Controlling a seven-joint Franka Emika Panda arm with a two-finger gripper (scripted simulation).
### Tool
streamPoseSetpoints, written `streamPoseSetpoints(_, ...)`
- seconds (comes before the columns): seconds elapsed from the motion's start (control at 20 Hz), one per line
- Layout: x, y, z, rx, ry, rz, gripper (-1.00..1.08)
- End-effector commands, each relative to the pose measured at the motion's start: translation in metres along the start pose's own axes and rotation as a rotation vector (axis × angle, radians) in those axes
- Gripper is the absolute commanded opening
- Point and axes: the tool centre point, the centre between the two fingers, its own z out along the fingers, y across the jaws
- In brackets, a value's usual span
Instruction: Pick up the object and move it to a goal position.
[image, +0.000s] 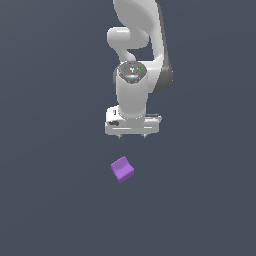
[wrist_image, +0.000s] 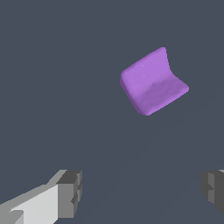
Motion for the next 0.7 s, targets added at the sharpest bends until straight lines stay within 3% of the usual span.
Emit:
streamPoseSetpoints(0.0, 0.0, 0.0, 0.0, 0.0, 0.0, 0.0, 1.0)
streamPoseSetpoints(0.45, -0.006, -0.026, 0.001, 0.0, -0.02, -0.081, 1.0)
streamPoseSetpoints(0.65, -0.006, -0.026, 0.001, 0.0, -0.02, -0.081, 1.0)
